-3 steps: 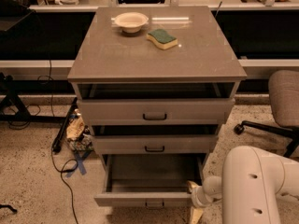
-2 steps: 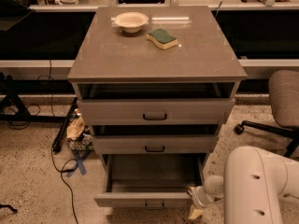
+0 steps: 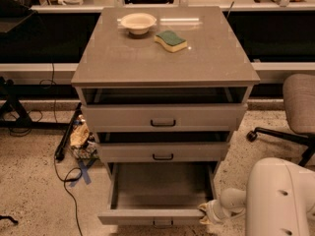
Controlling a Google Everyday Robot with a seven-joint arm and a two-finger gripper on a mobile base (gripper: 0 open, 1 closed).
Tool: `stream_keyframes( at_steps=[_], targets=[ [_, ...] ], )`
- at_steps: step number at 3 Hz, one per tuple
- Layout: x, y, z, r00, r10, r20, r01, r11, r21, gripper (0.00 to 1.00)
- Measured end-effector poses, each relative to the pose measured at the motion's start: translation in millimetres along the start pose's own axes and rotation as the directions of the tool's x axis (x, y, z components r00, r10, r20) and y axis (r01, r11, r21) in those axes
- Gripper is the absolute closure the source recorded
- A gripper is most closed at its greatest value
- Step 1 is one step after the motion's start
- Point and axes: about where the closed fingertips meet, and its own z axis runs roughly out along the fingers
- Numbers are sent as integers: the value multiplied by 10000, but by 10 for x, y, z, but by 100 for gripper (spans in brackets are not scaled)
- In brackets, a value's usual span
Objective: Open bottom drawer
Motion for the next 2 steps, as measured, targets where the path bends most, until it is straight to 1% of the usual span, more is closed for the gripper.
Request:
stream_keyframes(
  at_steps=[1, 2],
  targets=[
    [82, 73, -52, 9996, 218, 199, -221, 9996, 149, 100],
    [81, 74, -51, 9996, 218, 200, -221, 9996, 147, 100]
  ],
)
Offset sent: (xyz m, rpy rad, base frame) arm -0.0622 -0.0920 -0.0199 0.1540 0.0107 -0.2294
